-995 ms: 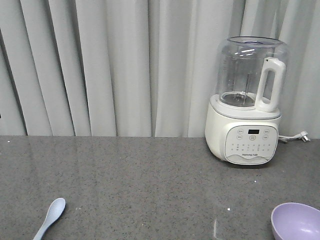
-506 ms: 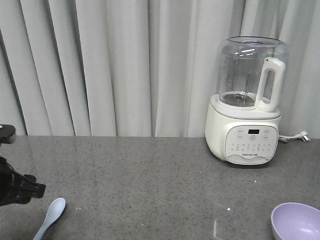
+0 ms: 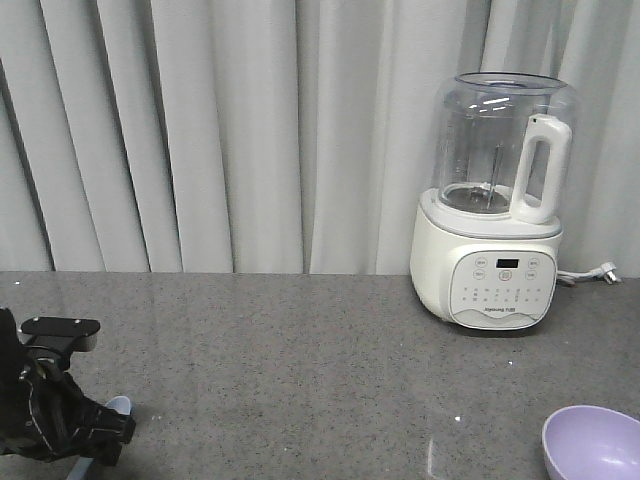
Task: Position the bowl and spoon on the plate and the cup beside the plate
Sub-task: 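Lower the left gripper onto the pale blue spoon handle and grasp it, then grasp the lavender bowl rim with the right gripper and lift it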
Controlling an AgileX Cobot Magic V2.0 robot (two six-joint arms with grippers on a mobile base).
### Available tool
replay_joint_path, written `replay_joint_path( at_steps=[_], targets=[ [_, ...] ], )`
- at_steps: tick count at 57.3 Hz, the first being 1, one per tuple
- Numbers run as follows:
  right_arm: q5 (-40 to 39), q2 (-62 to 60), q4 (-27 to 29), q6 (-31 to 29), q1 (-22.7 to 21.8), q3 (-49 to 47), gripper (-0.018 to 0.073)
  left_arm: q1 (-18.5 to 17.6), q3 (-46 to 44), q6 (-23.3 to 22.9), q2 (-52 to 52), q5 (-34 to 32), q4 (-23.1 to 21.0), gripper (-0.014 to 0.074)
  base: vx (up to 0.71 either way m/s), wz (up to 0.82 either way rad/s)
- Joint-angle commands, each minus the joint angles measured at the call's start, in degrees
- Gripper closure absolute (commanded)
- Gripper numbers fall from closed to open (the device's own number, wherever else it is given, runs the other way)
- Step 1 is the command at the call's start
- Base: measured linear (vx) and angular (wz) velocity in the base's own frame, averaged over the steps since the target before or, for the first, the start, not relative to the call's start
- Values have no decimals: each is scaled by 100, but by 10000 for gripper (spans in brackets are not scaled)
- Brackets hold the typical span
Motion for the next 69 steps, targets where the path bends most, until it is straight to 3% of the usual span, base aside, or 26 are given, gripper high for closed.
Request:
replay_joint_path(
  at_steps=[1, 16, 22, 29, 40, 57, 69],
  targets=[
    [-442, -50, -12, -67, -33, -205, 50, -26, -206, 37, -134, -151, -63, 21, 0, 0],
    [-442, -50, -12, -67, -33, -205, 50, -26, -206, 37, 76, -129, -73, 25, 0, 0],
    [-442, -50, -12, -67, -33, -205, 50, -26, -206, 37, 86, -129, -73, 80, 0, 0],
    [-442, -50, -12, -67, -33, -205, 50, -26, -206, 37, 86, -75, -73, 245, 0, 0],
    [-442, -50, -12, -67, -33, -205, 50, -26, -206, 334, 81, -1, -73, 606, 0, 0],
    [-153, -50, -12, -61, -33, -205, 50, -26, -516, 316, -652, 117, -73, 602, 0, 0],
    [1053, 89, -94, 251, -37, -223, 51, -26, -1063, 316, -1797, 250, -73, 603, 0, 0]
  ],
)
